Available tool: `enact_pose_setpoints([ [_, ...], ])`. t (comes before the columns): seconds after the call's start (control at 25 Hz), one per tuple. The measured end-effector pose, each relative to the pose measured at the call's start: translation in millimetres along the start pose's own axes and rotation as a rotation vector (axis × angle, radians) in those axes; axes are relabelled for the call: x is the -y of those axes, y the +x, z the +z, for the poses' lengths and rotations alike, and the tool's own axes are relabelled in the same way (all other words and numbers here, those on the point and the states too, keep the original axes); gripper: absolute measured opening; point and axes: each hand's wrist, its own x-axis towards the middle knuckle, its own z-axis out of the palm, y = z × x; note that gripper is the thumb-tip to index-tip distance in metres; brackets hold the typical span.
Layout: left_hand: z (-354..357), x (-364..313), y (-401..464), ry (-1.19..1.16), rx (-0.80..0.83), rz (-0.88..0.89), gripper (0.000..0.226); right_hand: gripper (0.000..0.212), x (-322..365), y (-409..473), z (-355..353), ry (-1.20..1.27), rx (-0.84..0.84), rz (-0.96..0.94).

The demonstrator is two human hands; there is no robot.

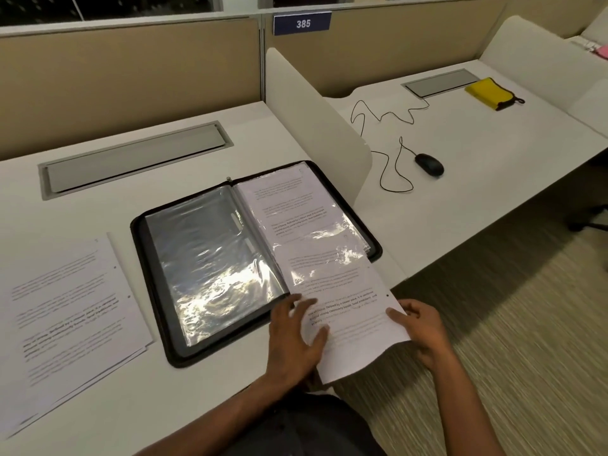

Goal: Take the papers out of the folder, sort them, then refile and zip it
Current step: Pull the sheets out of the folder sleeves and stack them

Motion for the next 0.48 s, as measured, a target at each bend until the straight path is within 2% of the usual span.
enact_pose_setpoints([
  [0.08,-9,-9,7,-0.165,0.004,-0.303,0.046,0.021,8,-22,-9,0.033,0.020,-0.016],
  [0.16,-13,-16,14,-0.339,0.073,-0.515,0.044,0.020,16,-45,-18,0.038,0.044,-0.045],
  [0.32,-6,-19,12,-0.804,0.385,-0.822,0.061,0.017,38,-92,-37,0.009,0.088,-0.125],
  [0.4,-4,-23,8,-0.973,0.429,-0.854,0.062,0.016,50,-115,-48,-0.009,0.077,-0.165],
  [0.48,-9,-32,5,-0.993,0.409,-0.789,0.059,0.017,60,-137,-56,-0.036,0.058,-0.204],
])
